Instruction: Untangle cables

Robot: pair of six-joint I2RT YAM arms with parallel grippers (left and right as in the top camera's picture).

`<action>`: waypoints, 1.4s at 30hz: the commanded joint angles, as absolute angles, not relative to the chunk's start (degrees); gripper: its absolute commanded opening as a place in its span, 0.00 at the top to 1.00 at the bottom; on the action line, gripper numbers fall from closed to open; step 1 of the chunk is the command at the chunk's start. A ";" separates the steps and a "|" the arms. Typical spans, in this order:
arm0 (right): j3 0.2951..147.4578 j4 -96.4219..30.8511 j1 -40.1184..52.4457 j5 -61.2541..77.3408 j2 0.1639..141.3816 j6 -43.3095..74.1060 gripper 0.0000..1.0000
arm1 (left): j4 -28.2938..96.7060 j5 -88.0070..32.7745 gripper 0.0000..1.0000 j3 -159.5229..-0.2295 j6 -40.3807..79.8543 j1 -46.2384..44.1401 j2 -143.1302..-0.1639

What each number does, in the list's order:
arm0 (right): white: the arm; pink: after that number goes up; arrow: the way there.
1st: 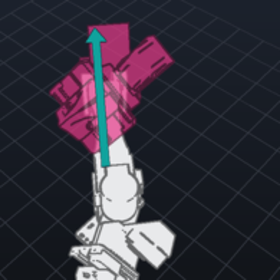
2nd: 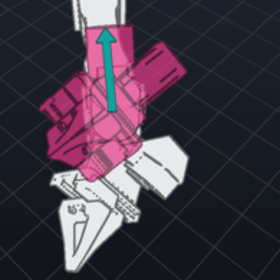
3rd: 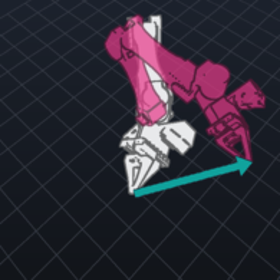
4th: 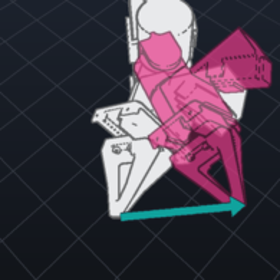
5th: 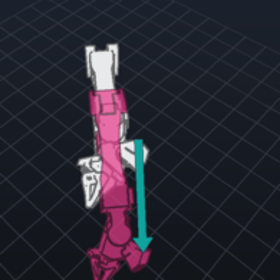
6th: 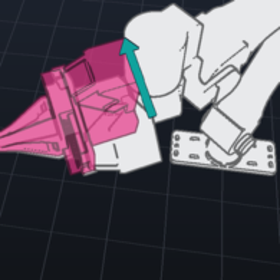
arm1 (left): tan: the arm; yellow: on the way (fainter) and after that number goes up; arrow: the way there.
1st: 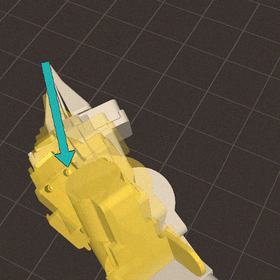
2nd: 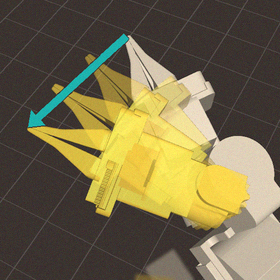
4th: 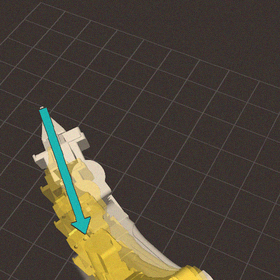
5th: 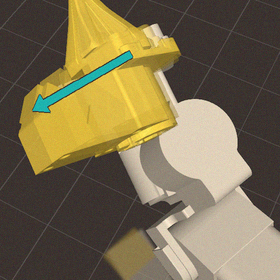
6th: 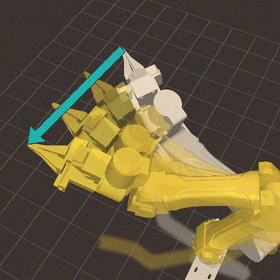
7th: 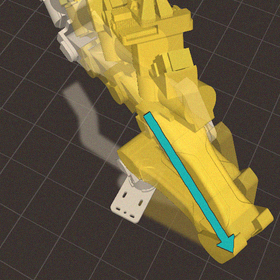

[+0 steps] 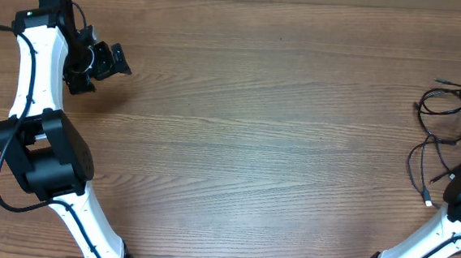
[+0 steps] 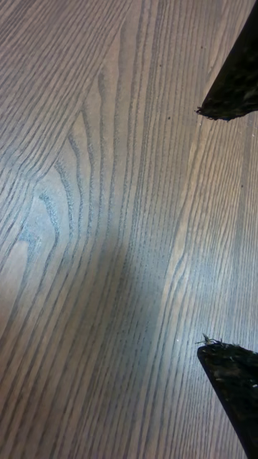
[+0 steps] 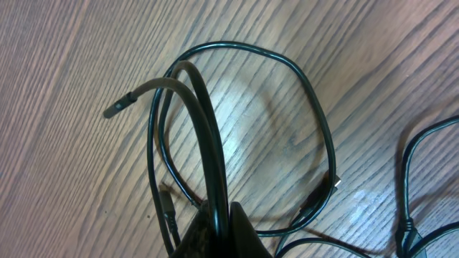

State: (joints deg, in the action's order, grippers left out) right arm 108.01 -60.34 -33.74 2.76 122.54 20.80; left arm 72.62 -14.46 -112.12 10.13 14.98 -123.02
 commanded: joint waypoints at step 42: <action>107.15 -48.45 -24.91 5.21 122.58 11.22 0.00 | 72.58 -14.17 0.01 -113.08 8.99 14.61 -122.89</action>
State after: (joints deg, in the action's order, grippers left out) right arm 107.33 -52.64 -24.97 9.17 122.54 7.53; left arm 72.64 -14.44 -112.12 10.13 14.98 -123.02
